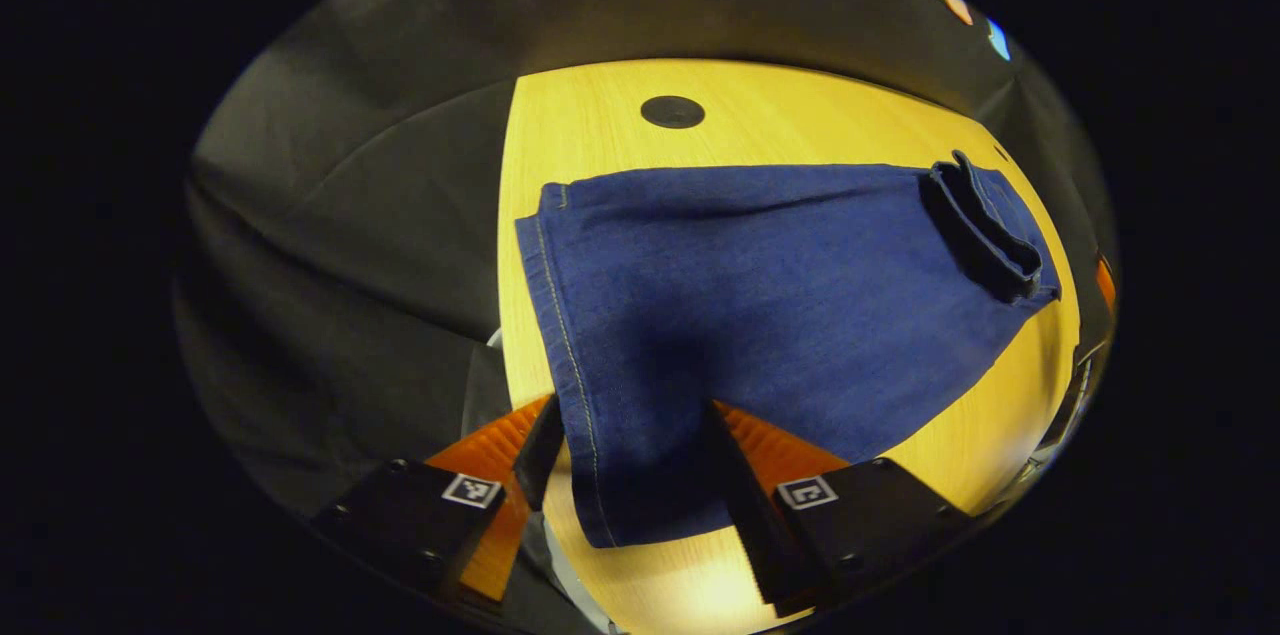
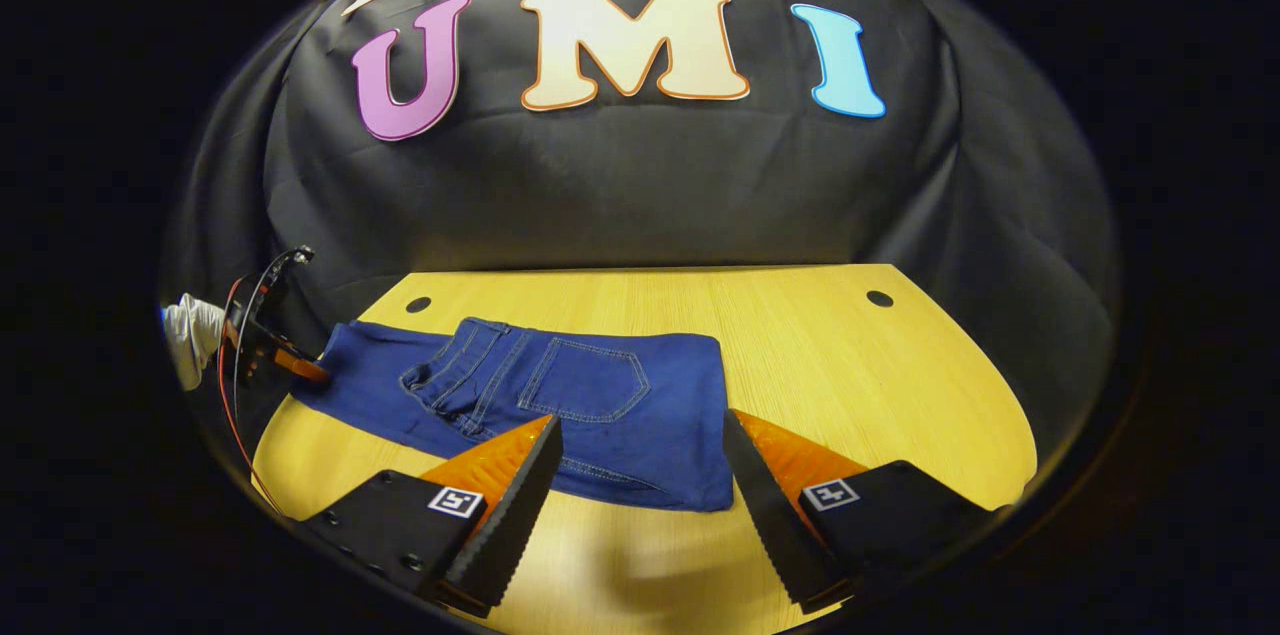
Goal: Grasp the waist and the cuffs of the jeans and fold them to make the two legs overlap; first hold the waist and fold one-third of the jeans toward the cuffs, then hold the cuffs and fold the remaining one-third in the same direction to finish folding.
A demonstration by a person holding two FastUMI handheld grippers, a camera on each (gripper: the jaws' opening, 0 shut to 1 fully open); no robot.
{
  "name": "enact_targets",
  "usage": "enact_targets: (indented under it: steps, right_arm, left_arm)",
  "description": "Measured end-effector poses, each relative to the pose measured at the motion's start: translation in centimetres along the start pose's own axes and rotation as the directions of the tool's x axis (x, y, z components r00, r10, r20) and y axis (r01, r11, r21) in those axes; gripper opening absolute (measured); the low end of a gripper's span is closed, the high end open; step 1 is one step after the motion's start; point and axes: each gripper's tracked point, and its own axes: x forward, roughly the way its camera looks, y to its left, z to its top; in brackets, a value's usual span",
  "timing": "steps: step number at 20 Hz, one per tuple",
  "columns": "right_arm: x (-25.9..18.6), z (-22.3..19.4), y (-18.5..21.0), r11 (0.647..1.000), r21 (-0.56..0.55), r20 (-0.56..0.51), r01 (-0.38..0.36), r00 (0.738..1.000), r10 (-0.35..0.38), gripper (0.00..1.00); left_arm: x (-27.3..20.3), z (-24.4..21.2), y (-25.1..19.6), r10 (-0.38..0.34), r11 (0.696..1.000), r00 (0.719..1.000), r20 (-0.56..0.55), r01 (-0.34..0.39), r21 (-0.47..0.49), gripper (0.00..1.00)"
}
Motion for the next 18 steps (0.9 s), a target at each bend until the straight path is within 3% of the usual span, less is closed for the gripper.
enact_targets:
  steps: [2, 4, 7, 11, 18]
  right_arm:
    - [-0.1, 0.3, 0.0, 1.0, 0.0, 0.011, 0.0, 1.0, 0.0, 1.0]
    - [-0.5, 0.8, -0.3, 1.0, 0.002, 0.031, 0.005, 0.999, -0.006, 1.0]
    - [-1.3, 1.8, -1.0, 1.0, 0.009, 0.058, 0.003, 0.998, -0.004, 1.0]
    - [-2.1, 2.3, -2.5, 1.0, 0.017, 0.082, -0.016, 0.996, 0.015, 1.0]
    - [-4.1, 3.3, -6.3, 0.998, 0.024, 0.102, -0.062, 0.993, 0.059, 0.95]
  left_arm:
    - [0.3, 1.2, -1.1, -0.031, 0.997, 0.998, 0.058, 0.035, -0.072, 0.46]
    - [0.3, 1.9, -1.2, -0.013, 0.981, 0.994, 0.105, 0.033, -0.193, 0.04]
    - [0.4, 2.0, -1.2, 0.025, 0.966, 0.991, 0.13, 0.01, -0.258, 0.0]
    - [-4.1, 6.2, -2.6, 0.046, 0.974, 0.952, 0.303, 0.024, -0.223, 0.0]
    - [-9.9, 11.9, -13.0, -0.043, 0.99, 0.912, 0.409, 0.095, -0.107, 0.0]
